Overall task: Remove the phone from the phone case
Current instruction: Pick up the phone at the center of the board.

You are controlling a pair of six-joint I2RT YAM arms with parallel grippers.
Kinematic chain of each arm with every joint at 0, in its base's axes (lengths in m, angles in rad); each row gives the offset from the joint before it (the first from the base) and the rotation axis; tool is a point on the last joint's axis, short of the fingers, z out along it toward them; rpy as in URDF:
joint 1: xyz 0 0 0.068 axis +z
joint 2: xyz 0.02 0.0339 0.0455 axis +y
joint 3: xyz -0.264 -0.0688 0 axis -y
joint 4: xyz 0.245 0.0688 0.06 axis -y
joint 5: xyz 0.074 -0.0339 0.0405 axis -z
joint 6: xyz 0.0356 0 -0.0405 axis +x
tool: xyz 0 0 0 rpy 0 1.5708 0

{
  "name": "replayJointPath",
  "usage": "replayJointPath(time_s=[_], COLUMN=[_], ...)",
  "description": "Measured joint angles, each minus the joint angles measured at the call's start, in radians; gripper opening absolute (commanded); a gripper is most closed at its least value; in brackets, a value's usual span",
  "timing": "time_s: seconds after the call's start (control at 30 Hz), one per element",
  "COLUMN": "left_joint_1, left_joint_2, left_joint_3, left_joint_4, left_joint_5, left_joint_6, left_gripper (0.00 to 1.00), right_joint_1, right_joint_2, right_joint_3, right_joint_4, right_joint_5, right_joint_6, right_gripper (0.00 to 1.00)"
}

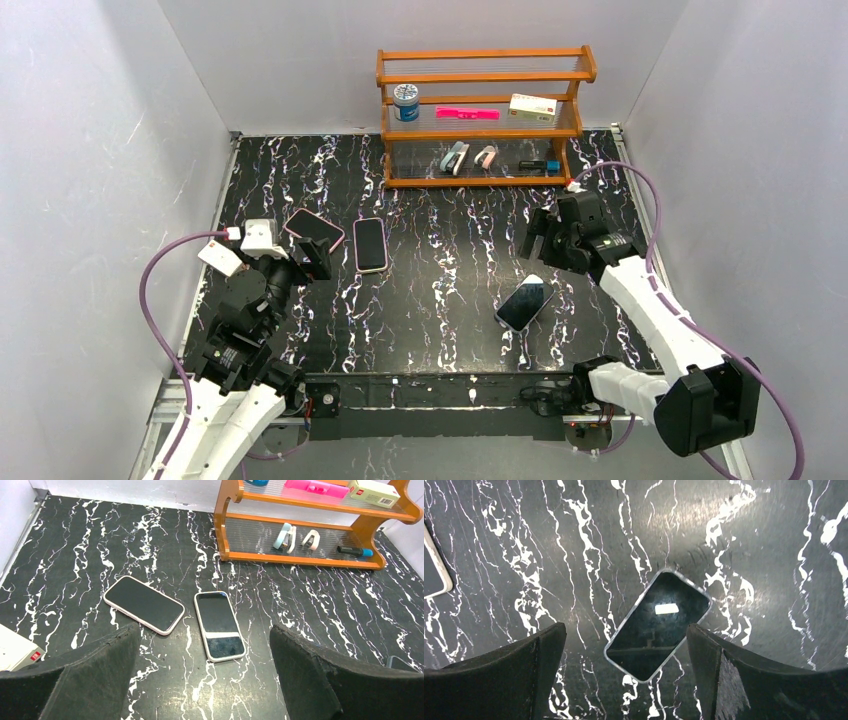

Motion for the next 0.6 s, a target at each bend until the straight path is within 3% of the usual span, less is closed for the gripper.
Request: replayJointPath(time_s=[0.6], left_joint_1=[0.000], left_joint_2=[-0.013], left_joint_3=[-0.005], left_joint_4=[0.001], left_joint_5=[-0.020], left_joint_6=[-0.087], left_gripper=[0.98], right_joint_1=[0.053], right_joint_2=[0.174], right_joint_3=[-0.113], right_joint_4=[-0.142], right_joint_5=[0.074], right_joint_6=[0.449], right_gripper=[0.99])
